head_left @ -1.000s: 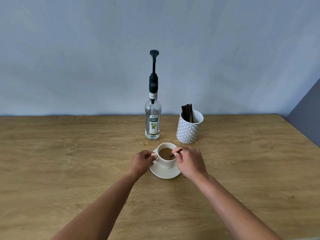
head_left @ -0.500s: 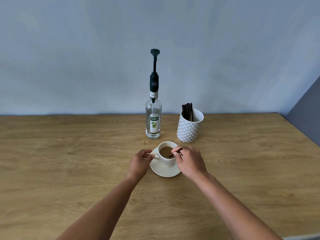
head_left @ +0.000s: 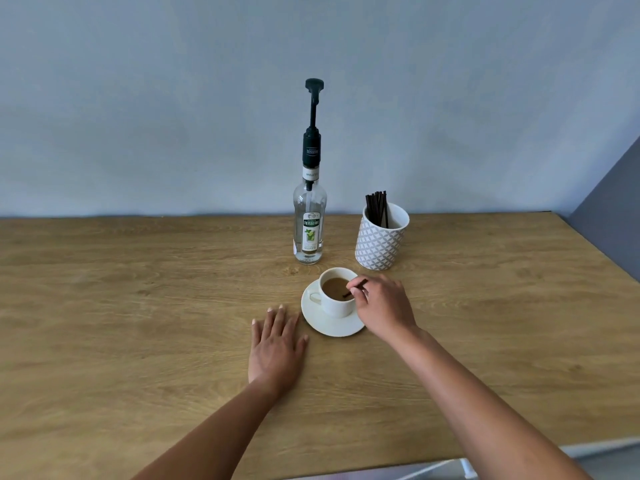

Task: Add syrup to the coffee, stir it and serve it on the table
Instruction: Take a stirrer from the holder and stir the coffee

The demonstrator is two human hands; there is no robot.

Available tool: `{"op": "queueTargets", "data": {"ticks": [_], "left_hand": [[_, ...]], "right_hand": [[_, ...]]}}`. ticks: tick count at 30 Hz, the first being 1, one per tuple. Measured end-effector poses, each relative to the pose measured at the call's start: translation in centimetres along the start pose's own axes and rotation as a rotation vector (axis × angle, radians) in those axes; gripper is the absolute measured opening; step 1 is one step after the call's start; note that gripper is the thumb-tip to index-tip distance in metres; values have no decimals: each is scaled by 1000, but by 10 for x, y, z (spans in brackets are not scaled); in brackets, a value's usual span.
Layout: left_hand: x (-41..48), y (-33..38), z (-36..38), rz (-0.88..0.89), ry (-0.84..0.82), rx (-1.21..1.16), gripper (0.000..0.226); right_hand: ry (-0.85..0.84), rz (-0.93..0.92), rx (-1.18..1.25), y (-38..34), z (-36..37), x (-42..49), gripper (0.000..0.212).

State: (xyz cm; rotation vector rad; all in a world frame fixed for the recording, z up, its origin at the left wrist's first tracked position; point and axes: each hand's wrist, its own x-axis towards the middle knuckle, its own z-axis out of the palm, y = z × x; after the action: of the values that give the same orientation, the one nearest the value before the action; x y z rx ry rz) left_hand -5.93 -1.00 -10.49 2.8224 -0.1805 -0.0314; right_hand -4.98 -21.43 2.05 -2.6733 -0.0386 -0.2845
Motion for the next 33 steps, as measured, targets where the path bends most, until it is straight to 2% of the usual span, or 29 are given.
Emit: {"op": "queueTargets", "data": {"ticks": [5,11,19,25,29,33], "left_hand": [[0,-1,0,4,18,9,62],[-1,-2,0,16,22,1,61],[-5,-6,-1,53,-15,6,63],[-12,-7,-6,78,-33,11,63],[-18,-4,-6,74,-45,-1,63],[-27,4,-5,52,-51,-13,64]], "right_hand": [[-1,74,154,-7,1,-3,18],[45,159,132,-6,-4,-9,18],[257,165,231,-8,-12,-30,18],[210,246,242,-4,-13,-45,18],[258,254,280,-6,-17,-46,18],[236,282,307,-3,-19,-49,17]]}}
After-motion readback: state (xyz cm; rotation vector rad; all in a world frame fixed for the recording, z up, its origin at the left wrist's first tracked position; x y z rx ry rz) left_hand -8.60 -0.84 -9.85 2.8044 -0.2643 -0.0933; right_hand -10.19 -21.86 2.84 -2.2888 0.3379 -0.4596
